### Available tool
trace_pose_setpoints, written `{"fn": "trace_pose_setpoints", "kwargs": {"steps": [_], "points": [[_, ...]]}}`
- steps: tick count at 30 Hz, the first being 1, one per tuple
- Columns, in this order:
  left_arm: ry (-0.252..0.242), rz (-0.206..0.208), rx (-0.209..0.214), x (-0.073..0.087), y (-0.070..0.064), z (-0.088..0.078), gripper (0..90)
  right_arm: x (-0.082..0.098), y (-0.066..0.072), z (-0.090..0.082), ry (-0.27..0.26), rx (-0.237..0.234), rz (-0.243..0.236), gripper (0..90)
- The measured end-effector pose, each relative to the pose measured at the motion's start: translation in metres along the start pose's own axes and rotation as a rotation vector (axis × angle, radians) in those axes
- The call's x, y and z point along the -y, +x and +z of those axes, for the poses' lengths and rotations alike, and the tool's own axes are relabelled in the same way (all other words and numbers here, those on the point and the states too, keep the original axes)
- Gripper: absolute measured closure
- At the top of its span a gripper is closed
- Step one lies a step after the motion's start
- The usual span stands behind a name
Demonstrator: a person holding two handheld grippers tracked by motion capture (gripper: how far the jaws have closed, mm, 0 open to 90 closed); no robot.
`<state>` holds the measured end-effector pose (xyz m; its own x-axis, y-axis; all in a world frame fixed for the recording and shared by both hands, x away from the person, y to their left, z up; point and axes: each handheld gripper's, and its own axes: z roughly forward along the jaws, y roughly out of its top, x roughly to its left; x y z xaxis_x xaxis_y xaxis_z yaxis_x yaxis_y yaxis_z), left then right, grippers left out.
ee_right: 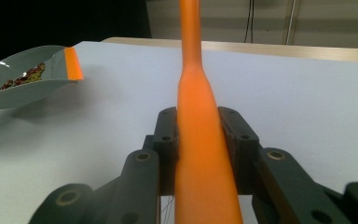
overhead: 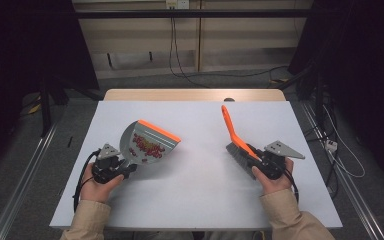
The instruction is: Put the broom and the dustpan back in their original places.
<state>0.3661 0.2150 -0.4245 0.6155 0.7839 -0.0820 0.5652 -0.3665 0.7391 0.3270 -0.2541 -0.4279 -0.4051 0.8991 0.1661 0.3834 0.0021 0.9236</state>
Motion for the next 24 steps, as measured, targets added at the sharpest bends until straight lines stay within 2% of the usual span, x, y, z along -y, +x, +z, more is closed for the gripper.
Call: {"fn": "trace_pose_setpoints", "kwargs": {"steps": [4, 14, 24], "points": [[0.002, -0.009, -0.011, 0.001, 0.002, 0.0, 63.8, 0.002, -0.003, -0.003, -0.002, 0.012, 0.012, 70.9], [0.015, -0.04, -0.044, 0.004, 0.01, 0.005, 63.8, 0.004, -0.003, -0.003, 0.005, 0.021, 0.003, 70.9], [0.041, -0.092, -0.118, 0.012, 0.02, 0.008, 63.9, 0.006, -0.003, -0.002, 0.011, 0.016, 0.006, 70.9]]}}
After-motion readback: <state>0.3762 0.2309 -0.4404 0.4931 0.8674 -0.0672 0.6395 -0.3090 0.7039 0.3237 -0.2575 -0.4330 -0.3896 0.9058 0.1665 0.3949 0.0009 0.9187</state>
